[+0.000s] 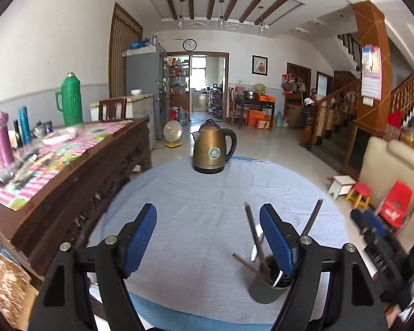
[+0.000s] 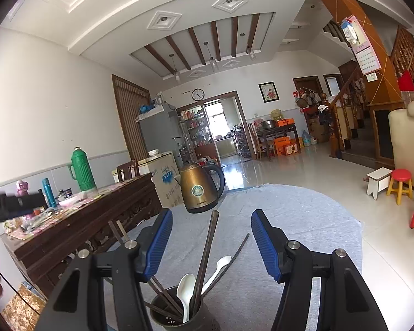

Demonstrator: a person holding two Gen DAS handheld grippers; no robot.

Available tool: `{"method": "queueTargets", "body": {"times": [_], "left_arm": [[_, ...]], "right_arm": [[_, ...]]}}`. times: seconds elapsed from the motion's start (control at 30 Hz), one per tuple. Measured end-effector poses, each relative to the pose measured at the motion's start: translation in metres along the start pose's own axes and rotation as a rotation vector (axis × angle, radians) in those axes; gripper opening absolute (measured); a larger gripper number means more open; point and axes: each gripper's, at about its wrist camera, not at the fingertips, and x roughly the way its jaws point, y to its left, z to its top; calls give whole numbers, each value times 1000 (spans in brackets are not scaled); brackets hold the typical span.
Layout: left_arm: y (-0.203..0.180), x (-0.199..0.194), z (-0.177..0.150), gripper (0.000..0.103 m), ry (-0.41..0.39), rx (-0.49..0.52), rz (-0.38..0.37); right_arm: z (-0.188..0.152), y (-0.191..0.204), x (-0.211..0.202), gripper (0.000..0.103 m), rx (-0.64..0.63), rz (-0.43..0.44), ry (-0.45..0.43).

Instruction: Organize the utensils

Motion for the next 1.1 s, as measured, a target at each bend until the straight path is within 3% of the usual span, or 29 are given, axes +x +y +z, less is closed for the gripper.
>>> {"method": "queueTargets", "body": {"times": [0.6, 1.1], "left_arm": [[1, -15, -17, 80, -10, 114, 195], [27, -11, -26, 80, 19, 87, 253]], "right_arm": [[10, 15, -19, 63, -35, -5, 40], [9, 8, -17, 63, -27, -42, 67]]}}
